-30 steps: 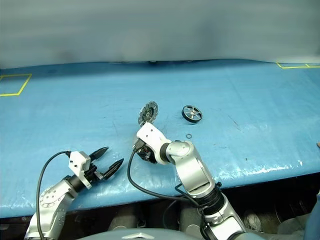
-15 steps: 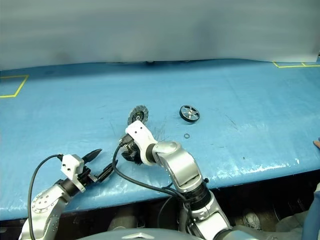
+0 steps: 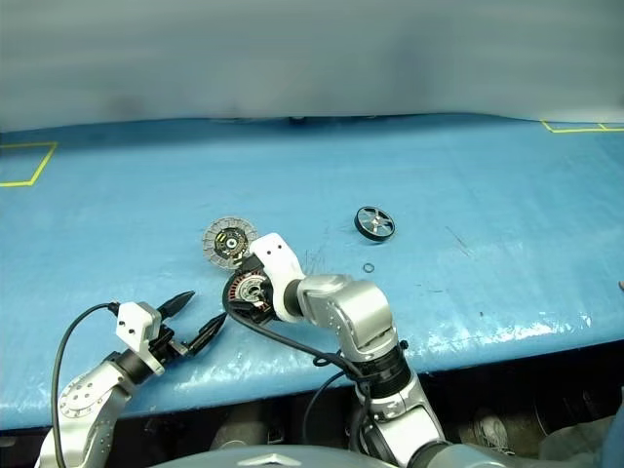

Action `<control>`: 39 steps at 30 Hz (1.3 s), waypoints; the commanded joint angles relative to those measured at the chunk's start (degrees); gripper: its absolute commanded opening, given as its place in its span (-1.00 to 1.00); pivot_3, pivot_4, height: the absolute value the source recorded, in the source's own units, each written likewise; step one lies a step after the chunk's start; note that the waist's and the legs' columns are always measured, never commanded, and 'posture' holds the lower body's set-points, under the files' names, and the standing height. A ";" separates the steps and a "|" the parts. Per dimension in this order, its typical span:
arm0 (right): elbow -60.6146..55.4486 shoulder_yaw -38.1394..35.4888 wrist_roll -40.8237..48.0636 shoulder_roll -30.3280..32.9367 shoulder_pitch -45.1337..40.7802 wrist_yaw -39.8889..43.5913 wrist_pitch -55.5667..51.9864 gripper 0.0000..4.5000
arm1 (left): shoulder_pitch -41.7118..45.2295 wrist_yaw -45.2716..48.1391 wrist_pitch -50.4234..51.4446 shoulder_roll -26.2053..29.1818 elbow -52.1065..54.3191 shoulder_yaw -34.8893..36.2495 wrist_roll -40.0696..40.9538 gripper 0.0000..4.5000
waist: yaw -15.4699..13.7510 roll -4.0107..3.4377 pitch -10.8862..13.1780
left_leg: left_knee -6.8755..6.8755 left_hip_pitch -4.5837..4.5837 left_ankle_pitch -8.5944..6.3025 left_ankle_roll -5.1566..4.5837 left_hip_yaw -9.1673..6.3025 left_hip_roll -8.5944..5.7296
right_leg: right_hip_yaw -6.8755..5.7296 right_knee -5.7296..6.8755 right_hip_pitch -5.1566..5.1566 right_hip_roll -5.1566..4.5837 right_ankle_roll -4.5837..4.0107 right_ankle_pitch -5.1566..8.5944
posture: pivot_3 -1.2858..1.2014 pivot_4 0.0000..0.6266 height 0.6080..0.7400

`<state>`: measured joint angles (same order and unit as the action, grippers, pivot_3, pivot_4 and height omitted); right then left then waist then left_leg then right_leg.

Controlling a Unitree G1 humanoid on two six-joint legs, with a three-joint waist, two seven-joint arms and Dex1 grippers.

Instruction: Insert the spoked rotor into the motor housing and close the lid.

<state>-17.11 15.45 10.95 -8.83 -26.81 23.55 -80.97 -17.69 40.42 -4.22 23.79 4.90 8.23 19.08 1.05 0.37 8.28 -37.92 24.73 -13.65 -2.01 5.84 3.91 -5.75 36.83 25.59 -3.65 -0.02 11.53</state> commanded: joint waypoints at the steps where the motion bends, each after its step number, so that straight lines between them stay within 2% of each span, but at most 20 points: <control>1: -5.26 -7.03 4.70 -5.14 -0.51 -0.65 -2.25 0.81 | 0.81 1.22 -0.68 0.41 1.35 0.00 0.76 1.00 | -0.02 0.01 -0.01 | 0.03 0.07 -0.01 0.01 0.00 0.00 | 0.01 0.01 -0.07 0.04 0.08 -0.01 | 0.03 -0.52 1.00; 5: -8.40 -11.73 8.80 -4.46 0.28 -0.73 -2.61 0.81 | 1.80 2.20 -0.21 0.50 1.05 -0.12 0.95 1.00 | 0.05 0.00 0.00 | 0.08 0.11 -0.06 0.03 -0.01 0.01 | 0.03 0.01 -0.06 0.12 0.32 -0.05 | 0.03 -0.52 1.00; 7: -11.19 -14.28 11.10 -2.74 2.36 0.26 0.70 0.81 | 2.65 3.09 1.26 0.76 0.93 -0.29 1.81 1.00 | 0.08 0.00 0.00 | 0.08 0.10 -0.07 0.05 -0.01 0.02 | 0.03 0.02 -0.05 0.14 0.33 -0.04 | 0.03 -0.52 1.00; 9: -13.44 -13.37 11.60 1.00 6.50 3.11 11.56 0.81 | 3.37 4.30 1.83 1.21 0.66 -0.71 1.74 1.00 | -0.15 0.00 0.00 | 0.08 0.09 -0.07 0.05 -0.05 0.03 | 0.02 0.03 -0.08 0.16 0.33 -0.02 | 0.03 -0.52 1.00; 13: -13.46 -10.68 11.34 9.28 14.16 8.19 24.17 0.81 | 4.05 5.98 1.89 2.41 -0.04 -0.89 1.69 1.00 | 0.06 0.00 0.00 | 0.07 -0.03 -0.13 0.00 -0.06 -0.06 | 0.11 -0.03 -0.10 0.11 0.32 0.22 | 0.03 -0.52 1.00; 16: -10.98 -11.32 11.44 12.45 19.10 10.49 32.20 0.81 | 3.40 7.35 1.61 3.57 0.17 0.70 2.70 1.00 | 0.24 0.02 0.00 | 0.07 0.00 -0.13 -0.02 -0.01 -0.08 | 0.19 0.00 -0.15 0.12 0.31 0.22 | 0.03 -0.52 1.00; 21: -5.70 -9.67 7.86 16.58 21.90 10.57 42.87 0.81 | 1.88 8.89 0.84 5.97 -0.54 3.49 3.18 1.00 | 0.46 0.01 0.01 | 0.06 -0.07 -0.08 0.06 -0.01 0.00 | 0.18 0.12 -0.14 0.19 0.32 0.22 | 0.03 -0.52 1.00; 29: 1.21 -9.54 3.54 19.45 22.02 7.20 53.04 0.81 | 0.38 9.81 2.42 6.09 0.73 5.95 6.26 1.00 | -0.11 0.04 -0.01 | 0.02 -0.06 -0.10 0.03 -0.01 -0.06 | 0.20 0.07 -0.16 0.14 0.22 0.28 | 0.03 -0.52 1.00; 39: 6.21 -11.53 -2.63 18.32 26.42 -2.64 64.64 0.81 | 0.07 10.71 -1.70 -0.31 1.08 2.44 6.99 1.00 | -0.39 0.10 -0.04 | -0.04 -0.08 -0.09 0.03 0.02 -0.06 | 0.26 0.11 -0.21 0.17 0.26 0.25 | 0.03 -0.52 1.00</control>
<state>-10.38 5.24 8.82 9.99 -0.57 22.48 -18.65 -17.55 50.41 -4.16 23.60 4.44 10.53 25.28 0.66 0.47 8.24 -37.96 24.66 -13.75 -1.98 5.86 3.86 -5.49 36.95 25.37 -3.47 0.26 11.77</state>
